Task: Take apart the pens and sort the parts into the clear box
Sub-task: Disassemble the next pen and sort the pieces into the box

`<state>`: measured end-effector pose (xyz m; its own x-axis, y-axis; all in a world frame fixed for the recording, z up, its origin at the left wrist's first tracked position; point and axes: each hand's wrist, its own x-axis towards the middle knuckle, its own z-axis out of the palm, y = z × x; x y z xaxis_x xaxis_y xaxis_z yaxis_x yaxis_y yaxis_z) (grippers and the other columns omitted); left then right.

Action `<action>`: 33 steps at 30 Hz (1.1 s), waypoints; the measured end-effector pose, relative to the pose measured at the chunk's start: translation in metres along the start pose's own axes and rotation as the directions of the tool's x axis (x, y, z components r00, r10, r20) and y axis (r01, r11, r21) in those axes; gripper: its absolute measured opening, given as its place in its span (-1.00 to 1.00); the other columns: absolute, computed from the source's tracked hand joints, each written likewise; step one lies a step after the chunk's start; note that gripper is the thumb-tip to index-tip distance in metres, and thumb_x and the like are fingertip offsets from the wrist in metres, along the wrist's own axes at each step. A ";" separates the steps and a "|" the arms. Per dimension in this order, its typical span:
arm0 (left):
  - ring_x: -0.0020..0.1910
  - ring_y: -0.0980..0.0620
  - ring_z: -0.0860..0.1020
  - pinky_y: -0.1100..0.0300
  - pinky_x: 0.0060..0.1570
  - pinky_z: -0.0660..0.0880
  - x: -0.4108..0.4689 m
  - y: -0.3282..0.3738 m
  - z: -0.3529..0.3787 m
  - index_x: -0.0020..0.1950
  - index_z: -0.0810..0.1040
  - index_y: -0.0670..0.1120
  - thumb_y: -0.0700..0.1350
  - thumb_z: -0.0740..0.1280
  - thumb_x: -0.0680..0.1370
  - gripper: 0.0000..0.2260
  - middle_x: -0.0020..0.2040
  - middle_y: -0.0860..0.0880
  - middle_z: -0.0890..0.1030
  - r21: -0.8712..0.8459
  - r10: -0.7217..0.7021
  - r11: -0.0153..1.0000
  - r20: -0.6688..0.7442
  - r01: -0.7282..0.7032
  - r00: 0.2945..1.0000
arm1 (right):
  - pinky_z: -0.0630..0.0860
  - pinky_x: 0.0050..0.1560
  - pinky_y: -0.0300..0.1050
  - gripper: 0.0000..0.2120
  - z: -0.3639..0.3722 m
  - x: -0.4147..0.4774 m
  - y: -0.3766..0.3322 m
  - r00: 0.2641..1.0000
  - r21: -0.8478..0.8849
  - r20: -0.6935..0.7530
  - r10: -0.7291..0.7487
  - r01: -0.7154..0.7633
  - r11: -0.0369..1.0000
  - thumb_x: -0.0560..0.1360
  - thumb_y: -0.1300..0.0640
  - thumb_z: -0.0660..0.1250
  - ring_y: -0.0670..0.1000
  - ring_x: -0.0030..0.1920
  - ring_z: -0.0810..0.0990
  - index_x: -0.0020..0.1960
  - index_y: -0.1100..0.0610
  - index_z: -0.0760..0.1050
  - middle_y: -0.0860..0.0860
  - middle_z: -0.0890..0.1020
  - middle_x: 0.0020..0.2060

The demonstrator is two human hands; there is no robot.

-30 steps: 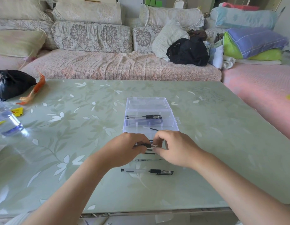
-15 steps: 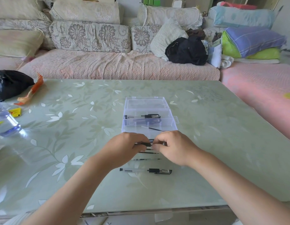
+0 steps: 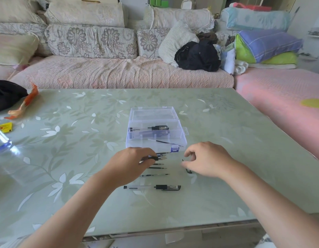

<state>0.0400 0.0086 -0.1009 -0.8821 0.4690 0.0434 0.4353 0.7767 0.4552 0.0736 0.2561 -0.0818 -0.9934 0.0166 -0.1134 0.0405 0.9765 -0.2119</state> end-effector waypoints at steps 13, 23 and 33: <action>-0.25 0.26 0.50 0.37 -0.36 0.35 -0.001 0.001 0.002 0.05 0.60 0.15 0.04 0.28 0.59 -0.88 -0.14 0.21 0.61 -0.034 0.014 0.999 0.002 -0.014 1.000 | 0.40 -0.17 -0.24 -0.89 0.005 -0.003 -0.017 0.990 0.181 -0.045 -0.130 0.136 0.974 0.41 -0.05 0.43 -0.26 -0.19 0.51 -0.10 -0.11 0.55 -0.22 0.62 -0.12; -0.20 0.24 0.51 0.41 -0.36 0.38 -0.001 0.001 -0.002 0.05 0.62 0.16 0.02 0.30 0.58 -0.88 -0.14 0.18 0.62 -0.078 0.035 0.996 0.003 -0.035 0.999 | 0.36 -0.21 -0.28 -0.89 0.010 0.002 -0.031 0.980 0.345 -0.108 -0.168 0.196 0.918 0.42 -0.06 0.47 -0.29 -0.24 0.47 -0.06 -0.14 0.62 -0.26 0.62 -0.15; -0.40 0.11 0.44 0.22 -0.37 0.41 0.001 0.000 -0.003 -0.07 0.64 0.04 -0.07 0.28 0.58 -0.85 -0.24 0.05 0.60 -0.157 0.044 0.987 0.027 -0.039 0.999 | 0.32 -0.33 -0.26 -0.86 0.016 0.003 -0.037 0.972 0.293 -0.153 -0.179 0.218 0.931 0.45 -0.17 0.41 -0.19 -0.35 0.45 -0.06 -0.15 0.64 -0.22 0.55 -0.35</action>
<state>0.0386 0.0080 -0.0981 -0.8571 0.5135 0.0396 0.4358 0.6821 0.5872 0.0708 0.2164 -0.0902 -0.9891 -0.1257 0.0765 -0.1472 0.8498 -0.5061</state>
